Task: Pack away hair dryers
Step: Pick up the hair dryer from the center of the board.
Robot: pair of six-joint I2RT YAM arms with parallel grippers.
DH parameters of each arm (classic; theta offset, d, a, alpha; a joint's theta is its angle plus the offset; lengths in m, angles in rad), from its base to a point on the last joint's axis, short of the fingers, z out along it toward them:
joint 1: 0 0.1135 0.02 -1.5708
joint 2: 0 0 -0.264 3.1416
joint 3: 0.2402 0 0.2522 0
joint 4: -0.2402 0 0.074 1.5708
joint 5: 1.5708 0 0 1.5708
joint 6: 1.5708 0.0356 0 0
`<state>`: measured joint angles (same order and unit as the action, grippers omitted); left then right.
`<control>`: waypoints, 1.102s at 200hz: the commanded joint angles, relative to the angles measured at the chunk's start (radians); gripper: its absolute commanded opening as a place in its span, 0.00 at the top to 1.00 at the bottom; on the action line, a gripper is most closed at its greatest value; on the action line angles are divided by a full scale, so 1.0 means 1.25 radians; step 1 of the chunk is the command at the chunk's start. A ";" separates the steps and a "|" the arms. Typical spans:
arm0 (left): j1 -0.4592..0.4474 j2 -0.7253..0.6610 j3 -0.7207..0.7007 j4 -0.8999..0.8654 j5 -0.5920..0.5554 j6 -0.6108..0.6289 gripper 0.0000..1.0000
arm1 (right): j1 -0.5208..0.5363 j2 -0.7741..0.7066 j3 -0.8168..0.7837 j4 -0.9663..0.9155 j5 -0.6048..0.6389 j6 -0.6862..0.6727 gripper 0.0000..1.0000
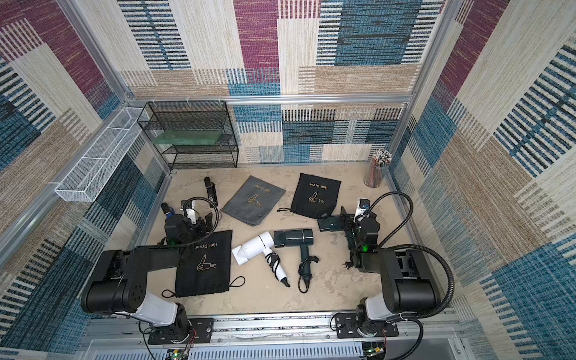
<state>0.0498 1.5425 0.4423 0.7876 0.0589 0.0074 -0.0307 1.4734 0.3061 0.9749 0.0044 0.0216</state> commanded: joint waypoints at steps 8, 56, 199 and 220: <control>-0.001 -0.001 0.003 -0.008 0.008 0.003 0.01 | -0.001 -0.001 0.003 0.023 0.001 -0.005 0.05; 0.000 -0.001 0.003 -0.008 0.008 0.003 0.01 | -0.001 -0.001 0.002 0.024 0.000 -0.004 0.05; -0.001 -0.001 0.003 -0.008 0.009 0.003 0.01 | -0.005 0.000 0.004 0.022 -0.004 -0.003 0.05; -0.001 -0.009 -0.006 0.003 0.033 0.015 0.01 | -0.004 -0.004 0.001 0.024 0.002 0.000 0.05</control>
<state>0.0498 1.5425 0.4423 0.7876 0.0593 0.0074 -0.0380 1.4750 0.3103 0.9726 0.0002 0.0219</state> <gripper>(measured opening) 0.986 0.949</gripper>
